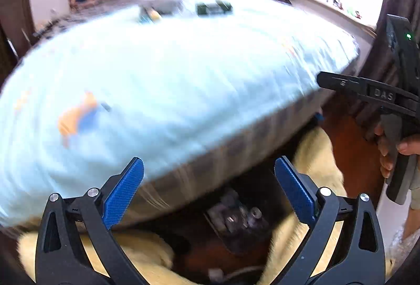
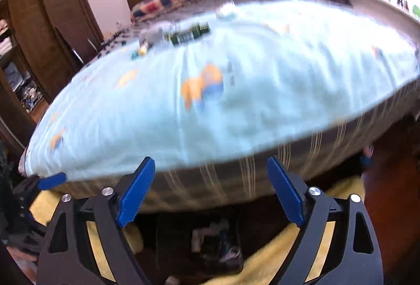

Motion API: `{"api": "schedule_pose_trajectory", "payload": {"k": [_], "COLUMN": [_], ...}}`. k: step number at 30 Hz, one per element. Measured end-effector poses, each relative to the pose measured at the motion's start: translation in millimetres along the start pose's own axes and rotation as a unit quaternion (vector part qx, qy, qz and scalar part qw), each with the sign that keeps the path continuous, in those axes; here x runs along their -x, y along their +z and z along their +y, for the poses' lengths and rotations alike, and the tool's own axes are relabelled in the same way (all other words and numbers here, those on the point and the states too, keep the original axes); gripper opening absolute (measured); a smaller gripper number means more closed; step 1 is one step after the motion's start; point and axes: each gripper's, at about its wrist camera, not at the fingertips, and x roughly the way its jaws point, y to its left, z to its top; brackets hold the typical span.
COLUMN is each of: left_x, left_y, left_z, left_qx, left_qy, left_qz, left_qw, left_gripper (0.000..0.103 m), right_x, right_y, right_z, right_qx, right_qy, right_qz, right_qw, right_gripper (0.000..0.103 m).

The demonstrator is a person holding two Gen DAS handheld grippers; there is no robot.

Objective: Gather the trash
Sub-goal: 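Raise both open tools back over the bed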

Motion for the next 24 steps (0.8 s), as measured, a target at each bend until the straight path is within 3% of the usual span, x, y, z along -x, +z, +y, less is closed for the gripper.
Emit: {"api": "schedule_pose_trajectory", "payload": {"k": [8,12,18,24], "left_x": [-10.2,-29.2,-70.0,-109.1], "left_y": [55.6,82.4,130.0,161.1], "left_z": [42.7,71.1,104.9,122.1], "left_qx": [0.021,0.053,0.060,0.059], "left_qy": [0.043,0.061,0.075,0.095], "left_qz": [-0.038,-0.046,-0.022,0.011], "left_qw": [0.9982,0.9957,0.9952,0.9937], "left_gripper": [0.095,0.095,0.095,0.094], "right_x": [-32.1,-53.7,-106.6,-160.2], "right_y": [55.0,77.0,119.0,149.1], "right_z": [10.3,25.9,36.2,44.6], "right_qx": [-0.007,0.013,0.029,0.016], "right_qy": [0.011,-0.004,-0.041,-0.036], "right_qz": [-0.018,-0.014,0.012,0.052], "right_qw": [1.000,1.000,0.999,0.998], "right_gripper": [0.095,0.096,0.096,0.096]}}
